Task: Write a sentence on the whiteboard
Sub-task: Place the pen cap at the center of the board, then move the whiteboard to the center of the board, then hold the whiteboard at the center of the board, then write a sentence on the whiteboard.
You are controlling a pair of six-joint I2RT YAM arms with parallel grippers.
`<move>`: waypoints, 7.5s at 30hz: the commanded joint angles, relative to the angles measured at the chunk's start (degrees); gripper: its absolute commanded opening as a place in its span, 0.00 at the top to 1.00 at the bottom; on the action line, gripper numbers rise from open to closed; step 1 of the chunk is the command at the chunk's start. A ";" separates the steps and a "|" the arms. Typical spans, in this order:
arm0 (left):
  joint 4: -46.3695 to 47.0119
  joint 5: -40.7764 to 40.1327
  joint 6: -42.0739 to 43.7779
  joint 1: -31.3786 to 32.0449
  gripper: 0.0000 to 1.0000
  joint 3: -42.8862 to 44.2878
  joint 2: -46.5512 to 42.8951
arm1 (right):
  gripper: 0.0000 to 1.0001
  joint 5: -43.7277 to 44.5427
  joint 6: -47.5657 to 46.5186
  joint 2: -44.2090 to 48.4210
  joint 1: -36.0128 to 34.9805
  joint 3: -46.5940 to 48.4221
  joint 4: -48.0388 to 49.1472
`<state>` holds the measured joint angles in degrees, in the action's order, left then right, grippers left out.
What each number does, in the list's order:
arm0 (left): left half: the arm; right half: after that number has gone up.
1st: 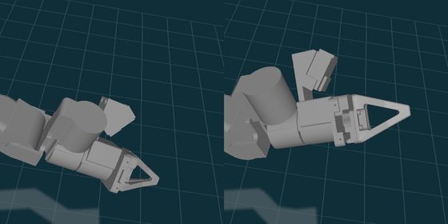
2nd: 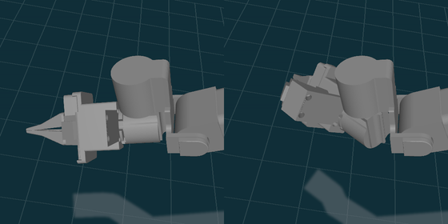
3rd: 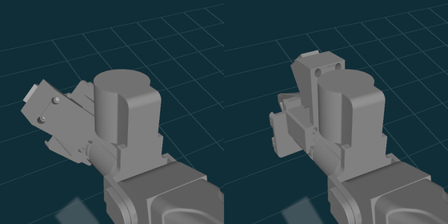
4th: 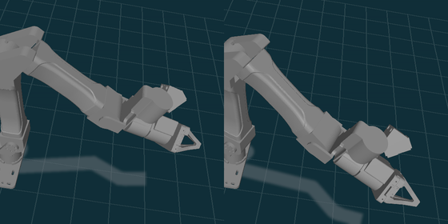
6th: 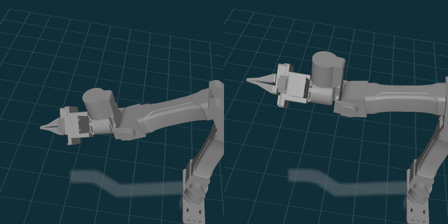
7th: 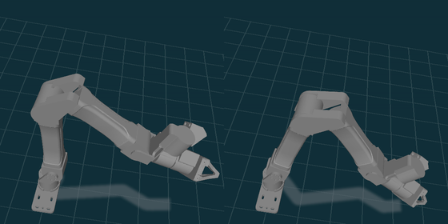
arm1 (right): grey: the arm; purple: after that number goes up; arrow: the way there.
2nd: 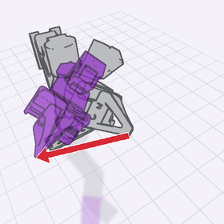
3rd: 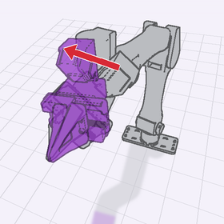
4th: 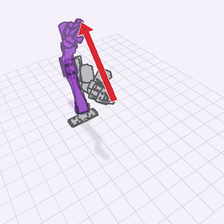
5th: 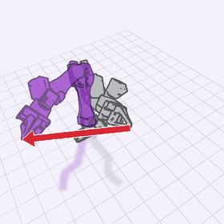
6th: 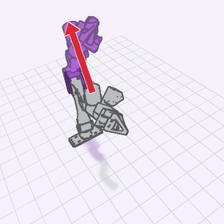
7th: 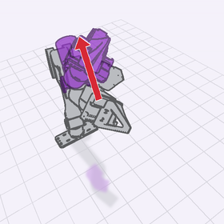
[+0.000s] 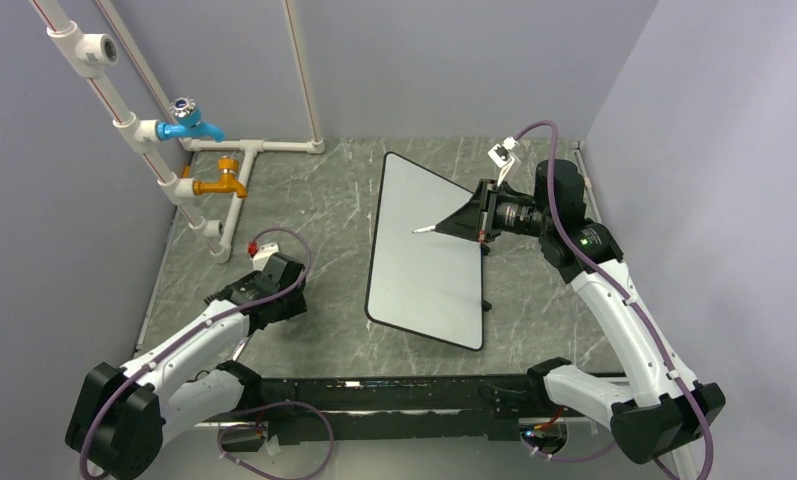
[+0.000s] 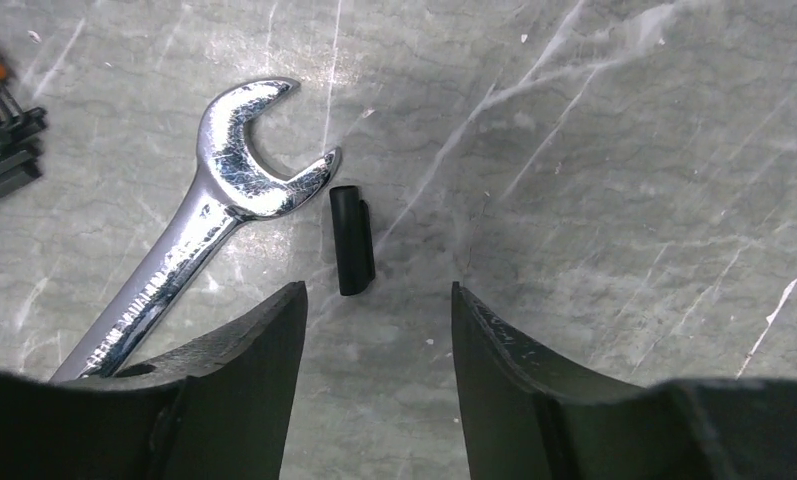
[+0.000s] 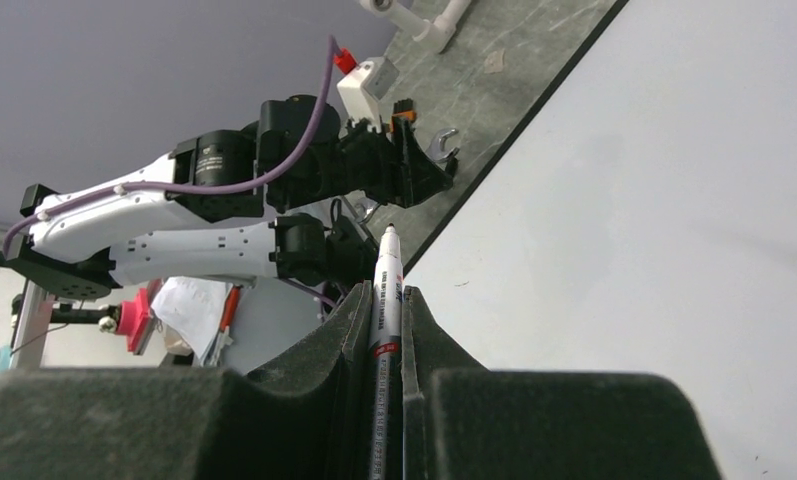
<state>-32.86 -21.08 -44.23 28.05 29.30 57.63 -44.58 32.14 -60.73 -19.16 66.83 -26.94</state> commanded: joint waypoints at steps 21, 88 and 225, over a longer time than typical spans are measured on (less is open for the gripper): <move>6.41 23.12 27.53 -0.31 0.31 33.40 6.14 | 1.00 17.37 -6.35 5.68 0.59 2.34 -6.67; 4.55 48.15 31.34 8.32 0.04 96.59 64.35 | 1.00 31.02 -14.78 9.28 0.61 2.98 -12.62; 3.16 61.59 22.08 1.05 1.00 45.54 26.22 | 1.00 41.55 -21.61 -4.67 -33.44 -9.32 9.65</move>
<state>-31.92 40.10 -24.43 28.01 72.29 86.08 -4.27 9.63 -66.26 -52.34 58.67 -19.11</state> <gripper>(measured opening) 0.028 0.138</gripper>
